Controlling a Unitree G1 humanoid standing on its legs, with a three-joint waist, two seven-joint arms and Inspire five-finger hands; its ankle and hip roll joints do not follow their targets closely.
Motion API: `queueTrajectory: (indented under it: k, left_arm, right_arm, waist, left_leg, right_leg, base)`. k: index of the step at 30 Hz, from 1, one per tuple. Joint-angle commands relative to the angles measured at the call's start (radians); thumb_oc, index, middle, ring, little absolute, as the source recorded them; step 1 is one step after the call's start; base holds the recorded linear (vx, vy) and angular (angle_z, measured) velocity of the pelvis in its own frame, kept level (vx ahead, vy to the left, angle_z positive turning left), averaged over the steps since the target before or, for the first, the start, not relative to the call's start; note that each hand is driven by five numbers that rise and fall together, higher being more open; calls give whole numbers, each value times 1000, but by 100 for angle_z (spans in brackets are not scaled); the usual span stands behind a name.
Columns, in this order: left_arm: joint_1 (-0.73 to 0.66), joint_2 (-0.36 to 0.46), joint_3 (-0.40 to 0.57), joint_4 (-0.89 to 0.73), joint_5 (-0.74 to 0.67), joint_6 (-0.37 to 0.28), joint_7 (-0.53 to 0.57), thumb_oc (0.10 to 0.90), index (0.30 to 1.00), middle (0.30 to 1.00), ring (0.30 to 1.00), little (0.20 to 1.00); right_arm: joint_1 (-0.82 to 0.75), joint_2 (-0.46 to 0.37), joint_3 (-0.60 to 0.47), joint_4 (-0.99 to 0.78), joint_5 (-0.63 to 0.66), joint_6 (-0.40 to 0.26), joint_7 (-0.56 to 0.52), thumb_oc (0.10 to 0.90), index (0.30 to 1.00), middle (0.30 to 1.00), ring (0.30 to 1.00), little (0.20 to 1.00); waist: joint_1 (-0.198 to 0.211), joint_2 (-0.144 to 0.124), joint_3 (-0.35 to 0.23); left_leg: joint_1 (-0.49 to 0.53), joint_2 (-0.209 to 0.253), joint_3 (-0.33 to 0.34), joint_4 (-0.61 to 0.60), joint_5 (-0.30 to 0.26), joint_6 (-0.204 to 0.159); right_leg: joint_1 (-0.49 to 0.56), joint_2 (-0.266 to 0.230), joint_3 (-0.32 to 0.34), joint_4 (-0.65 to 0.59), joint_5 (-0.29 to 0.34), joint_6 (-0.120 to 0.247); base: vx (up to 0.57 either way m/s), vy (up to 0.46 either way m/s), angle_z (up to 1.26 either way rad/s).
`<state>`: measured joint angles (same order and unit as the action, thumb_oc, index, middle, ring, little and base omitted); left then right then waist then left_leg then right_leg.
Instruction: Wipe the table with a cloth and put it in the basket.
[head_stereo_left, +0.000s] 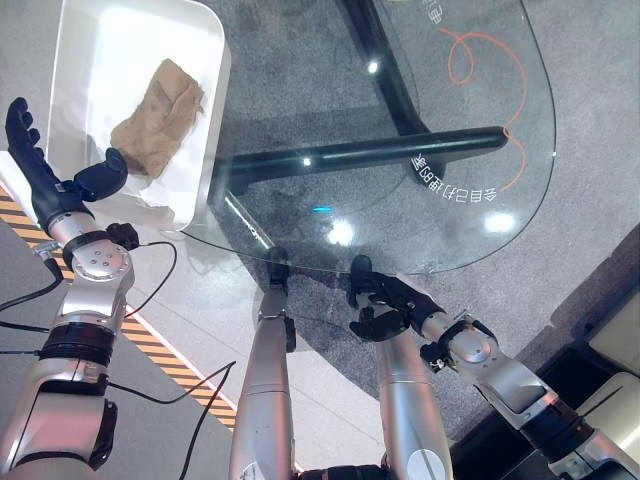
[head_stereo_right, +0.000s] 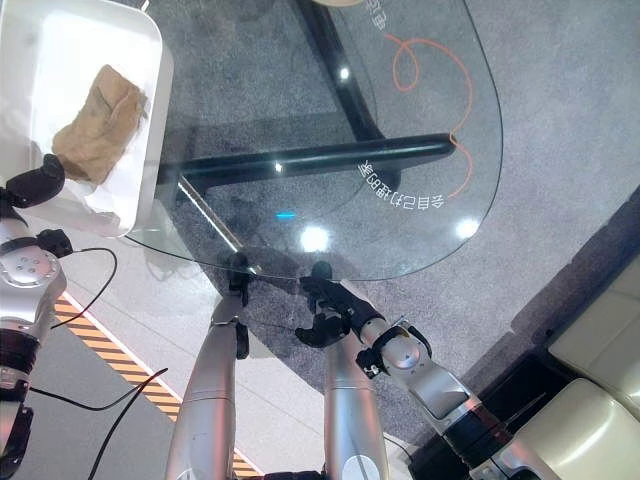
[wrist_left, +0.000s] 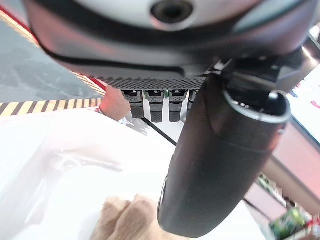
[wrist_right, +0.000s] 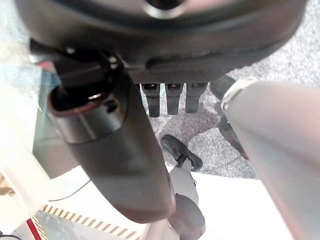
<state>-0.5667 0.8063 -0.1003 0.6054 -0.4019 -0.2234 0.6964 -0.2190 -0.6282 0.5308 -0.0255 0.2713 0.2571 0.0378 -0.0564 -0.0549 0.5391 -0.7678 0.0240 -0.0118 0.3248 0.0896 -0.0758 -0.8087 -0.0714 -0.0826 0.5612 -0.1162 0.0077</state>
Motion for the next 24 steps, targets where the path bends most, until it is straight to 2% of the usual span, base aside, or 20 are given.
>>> queueTrajectory:
  k: [1, 5, 7, 9, 12, 15, 16, 17, 18, 20, 24]
  left_arm:
    - [8, 25, 125, -97, 32, -145, 40, 800, 900, 900, 900, 900]
    - [55, -12, 131, -147, 31, -151, -16, 800, 900, 900, 900, 900]
    - [86, -42, 124, -181, 33, -125, -76, 800, 900, 900, 900, 900]
    - [161, -108, 111, -232, 15, -93, -147, 800, 900, 900, 900, 900]
    - [292, -222, 78, -298, -7, -56, -211, 800, 900, 900, 900, 900]
    - [407, -318, 43, -291, -18, -48, -273, 800, 900, 900, 900, 900]
    - [437, -342, 35, -286, -40, -14, -310, 800, 900, 900, 900, 900]
    - [492, -377, 10, -265, -44, -9, -351, 800, 900, 900, 900, 900]
    - [508, -383, 4, -261, -51, -2, -368, 800, 900, 900, 900, 900]
    - [608, -423, -33, -201, -61, 26, -480, 800, 900, 900, 900, 900]
    - [669, -474, -71, -120, -62, 21, -501, 800, 900, 900, 900, 900]
  right_arm:
    - [106, 21, -5, -63, -20, -89, 35, 800, 900, 900, 900, 900]
    - [124, 41, 1, 5, -23, -126, 48, 800, 900, 900, 900, 900]
    - [131, 61, 1, 51, -26, -142, 58, 800, 900, 900, 900, 900]
    - [153, 98, -9, 117, -17, -158, 66, 800, 900, 900, 900, 900]
    - [194, 149, -29, 201, -19, -186, 68, 800, 900, 900, 900, 900]
    - [228, 187, -59, 269, -56, -205, 83, 800, 900, 900, 900, 900]
    - [240, 195, -69, 284, -64, -218, 83, 800, 900, 900, 900, 900]
    - [257, 205, -90, 303, -62, -226, 95, 800, 900, 900, 900, 900]
    - [263, 208, -96, 307, -60, -229, 96, 800, 900, 900, 900, 900]
    - [297, 228, -132, 346, -45, -238, 105, 800, 900, 900, 900, 900]
    - [323, 259, -153, 402, -5, -284, 82, 800, 900, 900, 900, 900]
  waist:
    - [3, 9, -19]
    - [17, 1, -19]
    - [25, -4, -19]
    - [38, -7, -23]
    - [49, -7, -70]
    - [55, -2, -112]
    - [57, 2, -123]
    - [61, 2, -145]
    - [63, 2, -153]
    - [74, 1, -207]
    - [81, 3, -264]
  left_leg:
    - [117, -91, 94, 63, -131, 79]
    - [222, -93, 84, 25, -126, 70]
    - [275, -93, 79, 3, -115, 64]
    - [358, -93, 65, -23, -118, 58]
    - [420, -96, 47, -70, -107, 55]
    - [471, -94, 32, -108, -99, 52]
    - [489, -93, 28, -121, -96, 51]
    - [518, -92, 21, -138, -93, 48]
    - [525, -92, 20, -143, -92, 49]
    - [586, -87, 10, -187, -86, 46]
    - [639, -78, 8, -217, -86, 45]
  right_leg:
    - [141, 56, -3, -201, 88, 13]
    - [253, 57, -9, -234, 78, 14]
    - [312, 54, -16, -258, 80, 13]
    - [399, 49, -23, -278, 69, 16]
    - [471, 39, -28, -328, 79, 24]
    - [534, 33, -33, -372, 89, 26]
    - [555, 31, -36, -388, 93, 27]
    - [592, 29, -39, -412, 99, 29]
    - [602, 28, -39, -420, 102, 30]
    - [674, 26, -46, -471, 115, 34]
    - [734, 26, -55, -506, 120, 34]
  base:
    - [-55, -117, 0]
    - [-28, -103, 0]
    - [-34, -142, -2]
    - [-16, -162, 3]
    - [5, -110, 3]
    - [22, -77, 2]
    - [21, -77, 8]
    - [24, -79, 8]
    - [42, -95, 10]
    - [74, -99, 14]
    - [83, -48, 10]
